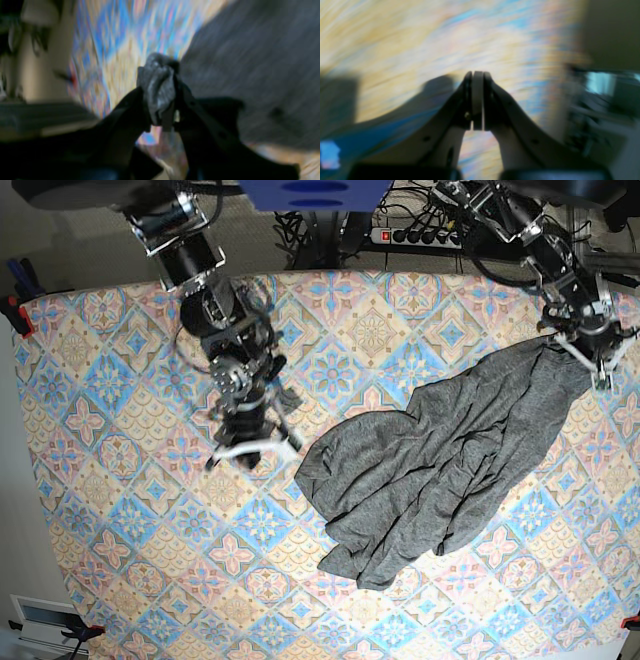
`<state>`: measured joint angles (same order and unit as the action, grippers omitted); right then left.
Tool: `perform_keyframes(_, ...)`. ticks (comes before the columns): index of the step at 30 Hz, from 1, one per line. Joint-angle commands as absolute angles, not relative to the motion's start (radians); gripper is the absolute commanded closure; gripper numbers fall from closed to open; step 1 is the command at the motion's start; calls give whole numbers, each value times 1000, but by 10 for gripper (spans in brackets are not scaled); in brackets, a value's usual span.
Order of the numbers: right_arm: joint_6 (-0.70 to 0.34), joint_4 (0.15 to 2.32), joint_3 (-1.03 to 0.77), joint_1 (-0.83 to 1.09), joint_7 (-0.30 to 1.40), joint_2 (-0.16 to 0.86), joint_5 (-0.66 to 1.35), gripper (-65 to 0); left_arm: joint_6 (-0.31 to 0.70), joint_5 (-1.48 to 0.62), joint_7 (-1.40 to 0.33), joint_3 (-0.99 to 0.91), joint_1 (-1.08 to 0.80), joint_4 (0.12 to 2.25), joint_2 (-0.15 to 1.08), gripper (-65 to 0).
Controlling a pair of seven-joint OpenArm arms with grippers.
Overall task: Layout the t-shirt on the table in an organized manner, then fold the t-shirt properly
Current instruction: 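Lift the right gripper away from the shirt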
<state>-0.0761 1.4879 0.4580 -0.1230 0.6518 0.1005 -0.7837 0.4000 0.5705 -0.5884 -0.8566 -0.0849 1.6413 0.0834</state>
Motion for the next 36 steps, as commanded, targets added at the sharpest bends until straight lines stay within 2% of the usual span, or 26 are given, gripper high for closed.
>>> perform_keyframes(1, -74, 1524, 460, -127, 645, 96, -785, -4, 387, 590, -602, -837, -71, 1662, 104, -33)
perform_keyframes(6, -73, 1627, 427, -125, 648, 91, -785, -55, 387, 621, -651, -751, -51, 1664, 105, -33)
perform_keyframes(12, -76, 1705, 246, -50, 647, 12, -779, -214, 387, 642, -650, -716, -48, 1666, 99, -33)
perform_keyframes(16, -81, 1767, 222, -19, 642, -15, -728, -288, 387, 639, -654, -716, -50, 1664, 97, -33)
perform_keyframes(21, -206, 1837, 185, -15, 736, -18, -450, -293, 387, 634, -654, -716, -58, 1661, 97, -33)
perform_keyframes(25, -206, 1873, 74, -35, 885, -58, -150, -293, 387, 633, -653, -716, -58, 1661, 97, -33)
perform_keyframes(30, -206, 1870, -74, -125, 1036, -119, 104, -293, 387, 634, -648, -716, -56, 1659, 84, -33)
perform_keyframes(36, -206, 1802, -188, -208, 1093, -157, 366, -293, 387, 634, -647, -714, -58, 1659, 71, -33)
